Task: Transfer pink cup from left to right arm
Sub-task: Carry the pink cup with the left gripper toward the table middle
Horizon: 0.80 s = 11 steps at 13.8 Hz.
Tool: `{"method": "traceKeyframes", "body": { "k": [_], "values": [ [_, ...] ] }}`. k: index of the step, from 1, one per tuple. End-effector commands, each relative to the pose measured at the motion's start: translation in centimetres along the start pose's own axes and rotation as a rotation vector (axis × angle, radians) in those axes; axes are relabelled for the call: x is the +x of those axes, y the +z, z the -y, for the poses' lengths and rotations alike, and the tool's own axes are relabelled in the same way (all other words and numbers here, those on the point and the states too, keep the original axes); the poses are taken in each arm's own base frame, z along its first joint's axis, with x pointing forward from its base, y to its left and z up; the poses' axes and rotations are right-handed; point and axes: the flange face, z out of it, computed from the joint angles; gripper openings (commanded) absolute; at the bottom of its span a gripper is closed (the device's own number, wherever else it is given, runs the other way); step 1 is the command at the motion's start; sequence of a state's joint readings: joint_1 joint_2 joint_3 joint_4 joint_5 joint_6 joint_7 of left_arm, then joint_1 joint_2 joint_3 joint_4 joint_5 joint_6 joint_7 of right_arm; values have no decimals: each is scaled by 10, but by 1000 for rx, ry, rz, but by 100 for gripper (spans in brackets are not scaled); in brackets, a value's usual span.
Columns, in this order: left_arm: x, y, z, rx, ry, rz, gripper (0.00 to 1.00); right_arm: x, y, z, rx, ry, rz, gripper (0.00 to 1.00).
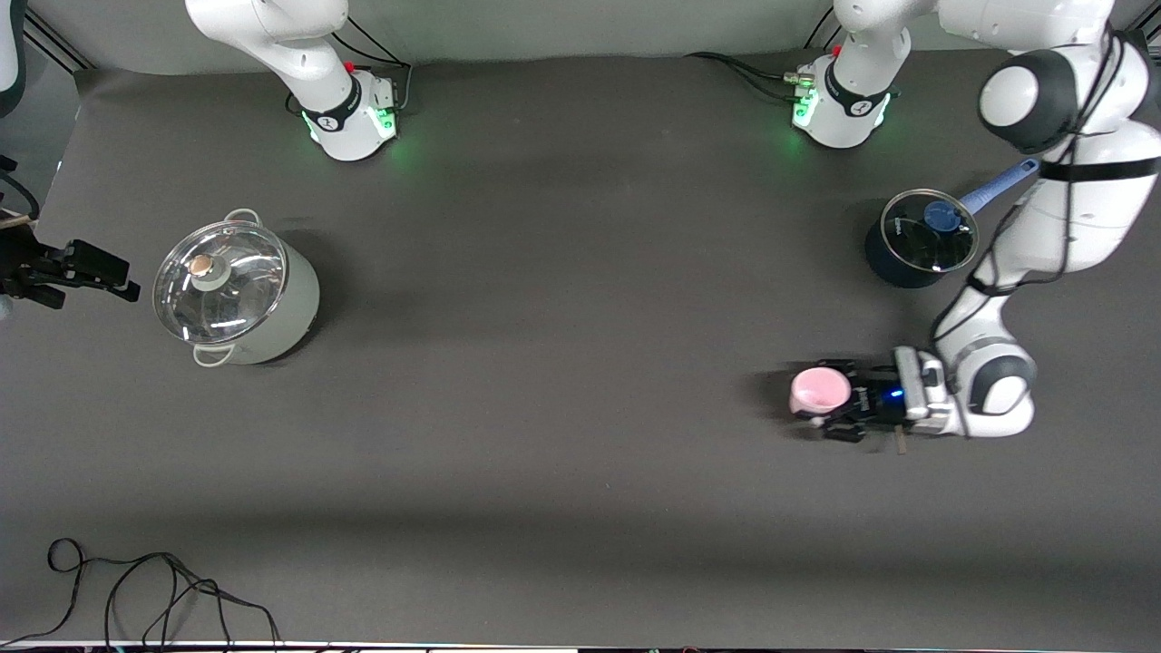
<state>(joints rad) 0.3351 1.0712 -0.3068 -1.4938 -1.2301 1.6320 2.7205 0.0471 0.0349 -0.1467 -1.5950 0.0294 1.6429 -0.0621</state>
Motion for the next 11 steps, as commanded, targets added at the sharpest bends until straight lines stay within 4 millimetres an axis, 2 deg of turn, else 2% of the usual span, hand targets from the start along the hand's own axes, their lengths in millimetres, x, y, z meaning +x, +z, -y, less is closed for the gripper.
{"method": "traceKeyframes", "body": {
  "k": [1, 3, 7, 9, 11],
  "values": [
    [2, 60, 15, 65, 34, 13, 0, -13, -16, 3, 50, 212, 20, 100],
    [6, 109, 22, 122, 17, -2, 0, -17, -24, 0, 81, 423, 20, 100],
    [29, 195, 37, 271, -39, 55, 0, -16, -34, 20, 86, 477, 7, 100],
    [46, 231, 37, 317, -74, 80, 0, -12, -44, 49, 91, 522, -10, 100],
    [64, 263, 35, 348, -107, 119, 0, -13, -52, 97, 94, 515, -13, 100]
  ]
}}
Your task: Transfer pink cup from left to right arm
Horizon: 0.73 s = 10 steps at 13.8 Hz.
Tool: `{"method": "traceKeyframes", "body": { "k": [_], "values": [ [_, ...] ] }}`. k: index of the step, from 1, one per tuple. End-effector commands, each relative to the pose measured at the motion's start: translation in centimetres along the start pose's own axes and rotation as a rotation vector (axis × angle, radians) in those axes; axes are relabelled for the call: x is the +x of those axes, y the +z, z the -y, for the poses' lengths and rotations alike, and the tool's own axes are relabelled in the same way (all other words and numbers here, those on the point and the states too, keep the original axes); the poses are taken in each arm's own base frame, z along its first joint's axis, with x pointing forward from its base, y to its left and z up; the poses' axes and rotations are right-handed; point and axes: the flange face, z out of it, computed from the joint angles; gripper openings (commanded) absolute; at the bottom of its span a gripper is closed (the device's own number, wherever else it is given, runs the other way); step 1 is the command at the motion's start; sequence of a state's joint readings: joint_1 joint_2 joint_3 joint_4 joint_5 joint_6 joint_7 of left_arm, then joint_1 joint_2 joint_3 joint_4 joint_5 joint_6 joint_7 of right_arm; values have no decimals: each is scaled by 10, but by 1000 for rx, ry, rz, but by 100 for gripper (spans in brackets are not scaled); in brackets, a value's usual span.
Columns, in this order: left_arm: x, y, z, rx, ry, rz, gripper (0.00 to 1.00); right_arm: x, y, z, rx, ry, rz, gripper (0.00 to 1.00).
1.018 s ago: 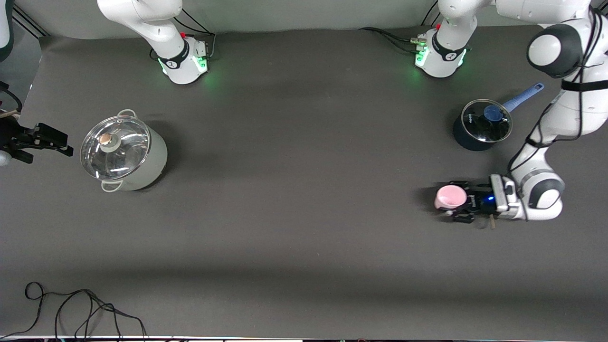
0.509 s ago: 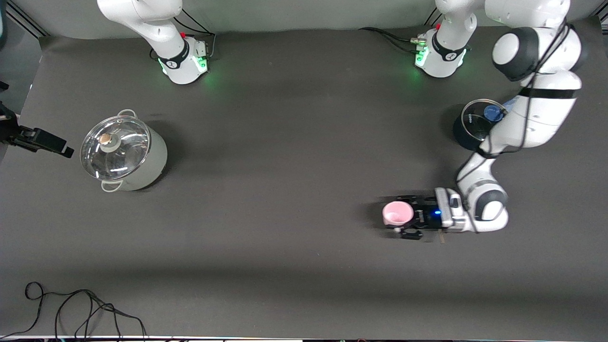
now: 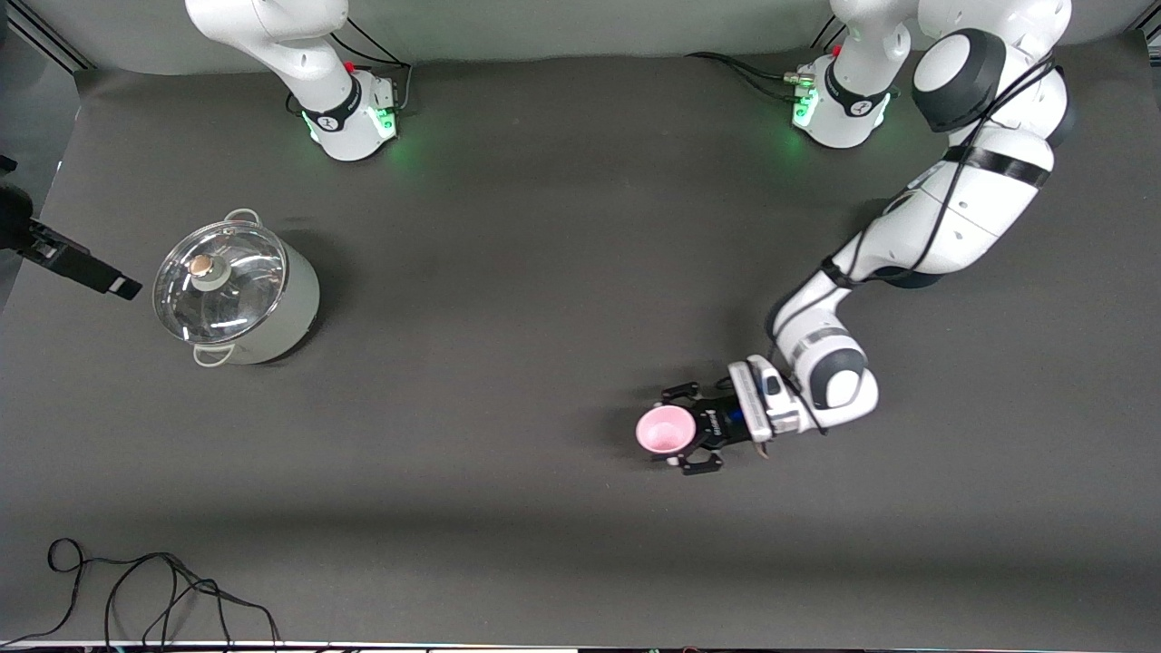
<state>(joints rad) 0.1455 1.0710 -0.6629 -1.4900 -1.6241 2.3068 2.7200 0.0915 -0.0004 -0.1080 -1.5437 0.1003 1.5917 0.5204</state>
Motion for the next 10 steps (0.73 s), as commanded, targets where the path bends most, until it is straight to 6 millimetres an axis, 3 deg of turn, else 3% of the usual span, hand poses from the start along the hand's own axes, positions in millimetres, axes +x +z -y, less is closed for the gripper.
{"method": "traceKeyframes", "body": {
  "k": [1, 6, 10],
  "values": [
    [28, 30, -14, 52, 5, 47, 0, -30, -8, 56, 5, 21, 7, 100],
    [88, 87, -38, 120, -57, 110, 0, -59, 5, 148, -3, 40, -10, 100],
    [140, 142, -59, 188, -147, 199, 0, -91, 31, 216, -21, 36, -16, 99]
  ]
}}
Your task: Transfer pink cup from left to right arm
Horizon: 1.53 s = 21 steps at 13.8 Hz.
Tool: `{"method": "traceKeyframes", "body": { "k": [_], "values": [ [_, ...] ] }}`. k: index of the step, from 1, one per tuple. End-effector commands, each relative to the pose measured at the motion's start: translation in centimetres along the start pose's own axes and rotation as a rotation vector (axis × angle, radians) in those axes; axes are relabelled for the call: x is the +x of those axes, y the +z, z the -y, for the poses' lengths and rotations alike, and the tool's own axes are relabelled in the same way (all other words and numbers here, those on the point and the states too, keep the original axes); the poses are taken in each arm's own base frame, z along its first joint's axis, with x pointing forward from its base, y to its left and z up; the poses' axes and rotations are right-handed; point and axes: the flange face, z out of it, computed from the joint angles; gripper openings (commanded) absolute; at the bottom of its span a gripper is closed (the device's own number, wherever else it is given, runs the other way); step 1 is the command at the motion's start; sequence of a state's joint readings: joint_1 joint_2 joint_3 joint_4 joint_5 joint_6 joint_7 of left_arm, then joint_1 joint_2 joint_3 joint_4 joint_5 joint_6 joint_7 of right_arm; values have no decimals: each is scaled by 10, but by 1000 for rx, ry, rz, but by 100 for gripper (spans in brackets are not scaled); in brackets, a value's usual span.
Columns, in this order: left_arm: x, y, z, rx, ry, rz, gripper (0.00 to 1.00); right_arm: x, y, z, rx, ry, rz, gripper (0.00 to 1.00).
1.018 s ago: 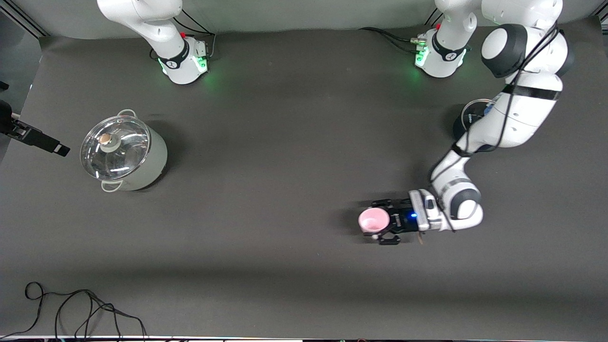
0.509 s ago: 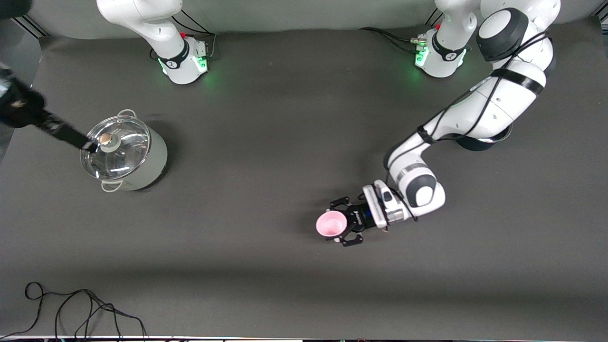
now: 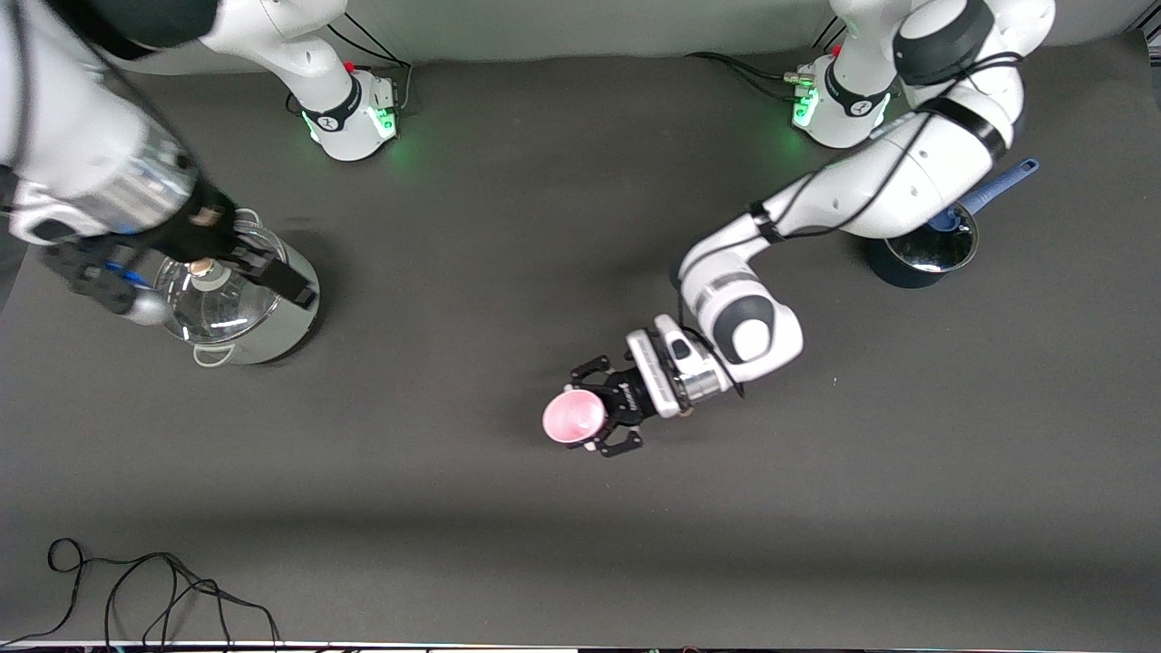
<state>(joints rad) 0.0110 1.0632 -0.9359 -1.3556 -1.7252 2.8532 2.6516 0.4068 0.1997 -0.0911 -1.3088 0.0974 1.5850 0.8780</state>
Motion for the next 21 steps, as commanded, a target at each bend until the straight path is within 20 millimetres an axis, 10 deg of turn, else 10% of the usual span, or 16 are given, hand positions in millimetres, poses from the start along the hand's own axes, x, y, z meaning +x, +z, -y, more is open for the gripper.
{"method": "traceKeyframes", "body": {
  "k": [1, 11, 21],
  "values": [
    [52, 33, -25, 90, -53, 67, 0, -16, 7, 39, -25, 15, -25, 99],
    [149, 78, -109, 157, -106, 51, 0, -27, 42, 75, -38, 74, 0, 99],
    [177, 82, -137, 190, -40, 66, 0, -17, 90, 87, -87, 74, 27, 98]
  ]
}}
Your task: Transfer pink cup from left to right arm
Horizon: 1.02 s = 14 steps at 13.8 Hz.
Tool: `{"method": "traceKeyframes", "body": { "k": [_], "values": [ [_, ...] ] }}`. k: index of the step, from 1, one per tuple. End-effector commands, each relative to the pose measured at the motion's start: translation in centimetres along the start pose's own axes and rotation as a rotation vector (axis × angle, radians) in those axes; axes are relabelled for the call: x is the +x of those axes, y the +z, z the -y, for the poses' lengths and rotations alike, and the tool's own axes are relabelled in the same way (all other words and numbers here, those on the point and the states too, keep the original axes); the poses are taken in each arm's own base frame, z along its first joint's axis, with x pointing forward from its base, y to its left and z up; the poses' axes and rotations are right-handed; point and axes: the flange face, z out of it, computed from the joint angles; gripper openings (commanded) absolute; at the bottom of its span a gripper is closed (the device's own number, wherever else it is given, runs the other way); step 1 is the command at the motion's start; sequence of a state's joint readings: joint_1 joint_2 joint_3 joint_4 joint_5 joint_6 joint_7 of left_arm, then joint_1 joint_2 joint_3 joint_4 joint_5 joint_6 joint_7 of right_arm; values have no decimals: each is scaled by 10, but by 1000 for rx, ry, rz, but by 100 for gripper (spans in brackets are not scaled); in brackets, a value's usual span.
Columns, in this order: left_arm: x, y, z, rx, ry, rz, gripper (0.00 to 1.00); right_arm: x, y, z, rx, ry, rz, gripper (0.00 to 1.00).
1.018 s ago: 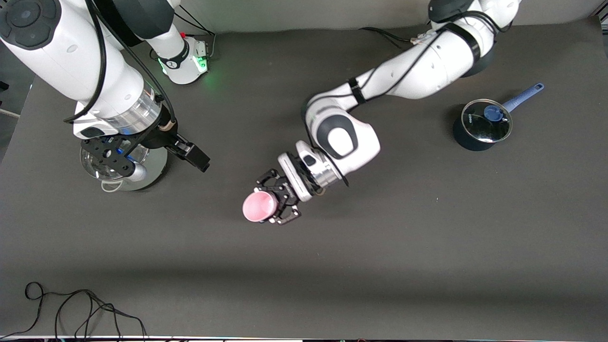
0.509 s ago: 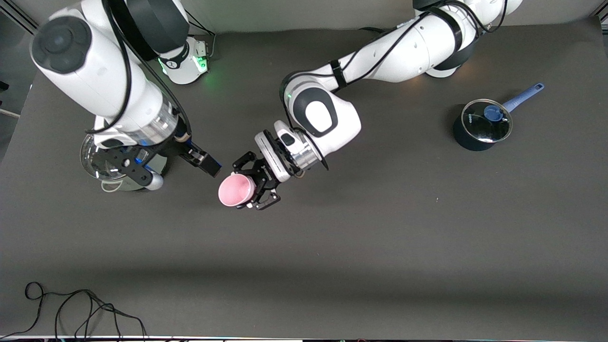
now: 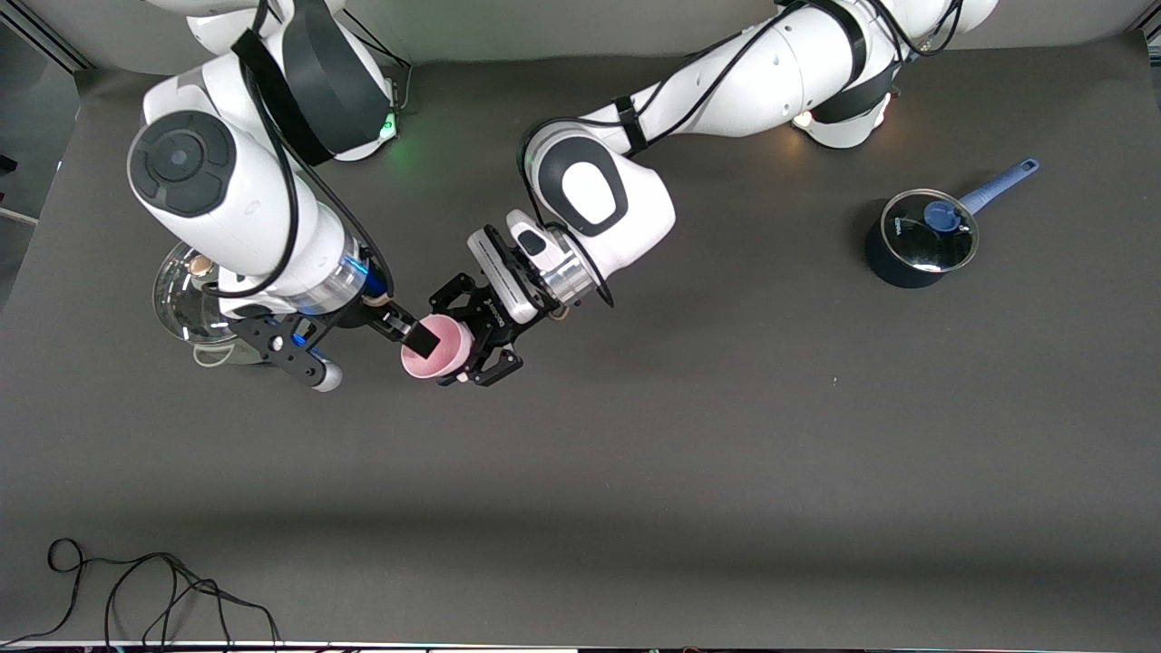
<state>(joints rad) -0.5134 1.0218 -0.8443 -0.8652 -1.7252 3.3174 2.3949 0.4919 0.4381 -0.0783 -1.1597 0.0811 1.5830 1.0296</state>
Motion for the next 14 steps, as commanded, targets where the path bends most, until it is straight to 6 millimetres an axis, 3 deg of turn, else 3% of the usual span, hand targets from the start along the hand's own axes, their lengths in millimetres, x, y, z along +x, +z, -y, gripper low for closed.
{"method": "traceKeyframes", "body": {
  "k": [1, 2, 5, 8, 9, 14],
  "values": [
    [13, -6, -7, 30, 4, 9, 0, -2, -5, 7, 9, 18, -4, 96],
    [15, -7, -6, 33, 5, 9, 0, -3, -6, 7, 9, 19, -4, 89],
    [16, -7, -6, 35, 8, 8, 0, -5, -7, 7, 9, 19, -3, 42],
    [16, -7, -6, 34, 5, 7, 0, -6, -10, 7, 11, 19, -2, 6],
    [16, -7, -6, 34, 5, 7, 0, -6, -10, 7, 12, 19, -4, 0],
    [21, -9, -5, 36, 10, 2, 0, -6, -9, 8, 9, 19, -3, 0]
  ]
}}
